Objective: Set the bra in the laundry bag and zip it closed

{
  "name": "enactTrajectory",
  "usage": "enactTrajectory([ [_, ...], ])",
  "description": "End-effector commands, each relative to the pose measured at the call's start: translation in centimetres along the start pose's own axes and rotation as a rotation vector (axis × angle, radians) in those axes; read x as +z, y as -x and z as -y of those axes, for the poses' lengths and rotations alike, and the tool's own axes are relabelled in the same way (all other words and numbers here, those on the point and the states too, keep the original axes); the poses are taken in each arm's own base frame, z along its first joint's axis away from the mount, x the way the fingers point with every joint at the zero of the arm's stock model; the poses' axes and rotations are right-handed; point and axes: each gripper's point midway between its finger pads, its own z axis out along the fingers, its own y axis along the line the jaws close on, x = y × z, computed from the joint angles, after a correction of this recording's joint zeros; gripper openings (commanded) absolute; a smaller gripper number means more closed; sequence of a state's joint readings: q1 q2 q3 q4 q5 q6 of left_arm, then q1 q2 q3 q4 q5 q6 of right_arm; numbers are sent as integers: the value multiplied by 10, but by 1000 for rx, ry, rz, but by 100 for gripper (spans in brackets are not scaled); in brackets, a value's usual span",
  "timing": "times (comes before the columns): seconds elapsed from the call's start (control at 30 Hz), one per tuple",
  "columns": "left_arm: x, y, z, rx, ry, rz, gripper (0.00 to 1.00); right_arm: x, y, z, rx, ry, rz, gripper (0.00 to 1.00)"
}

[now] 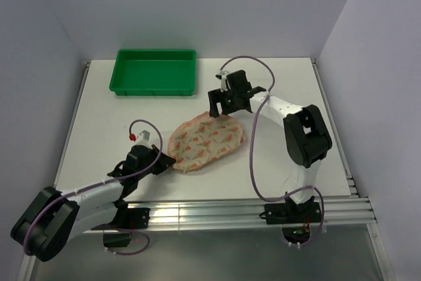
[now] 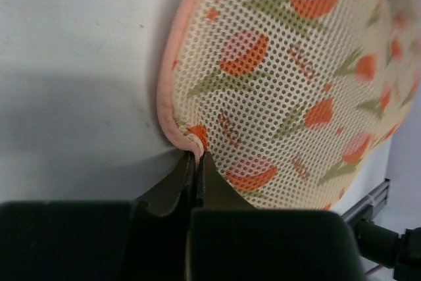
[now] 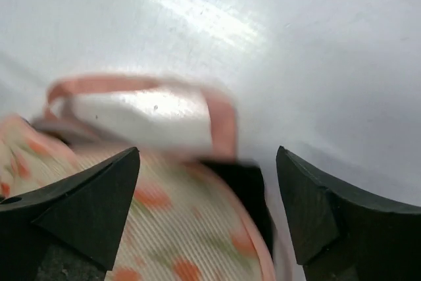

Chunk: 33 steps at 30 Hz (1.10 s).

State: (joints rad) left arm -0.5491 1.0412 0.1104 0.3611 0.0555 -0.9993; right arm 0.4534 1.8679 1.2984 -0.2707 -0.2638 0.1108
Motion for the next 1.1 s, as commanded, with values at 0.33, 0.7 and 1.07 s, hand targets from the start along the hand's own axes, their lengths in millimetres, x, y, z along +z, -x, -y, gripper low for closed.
enactTrajectory([
  [0.33, 2, 15, 63, -103, -167, 88, 0, -118, -67, -59, 421, 89, 402, 94],
  [0.7, 9, 38, 60, -102, -99, 192, 0, -133, -202, -110, 392, 153, 65, 69],
  [1.07, -10, 29, 36, -77, -41, 181, 27, -64, -158, -50, 424, -84, 139, 12],
])
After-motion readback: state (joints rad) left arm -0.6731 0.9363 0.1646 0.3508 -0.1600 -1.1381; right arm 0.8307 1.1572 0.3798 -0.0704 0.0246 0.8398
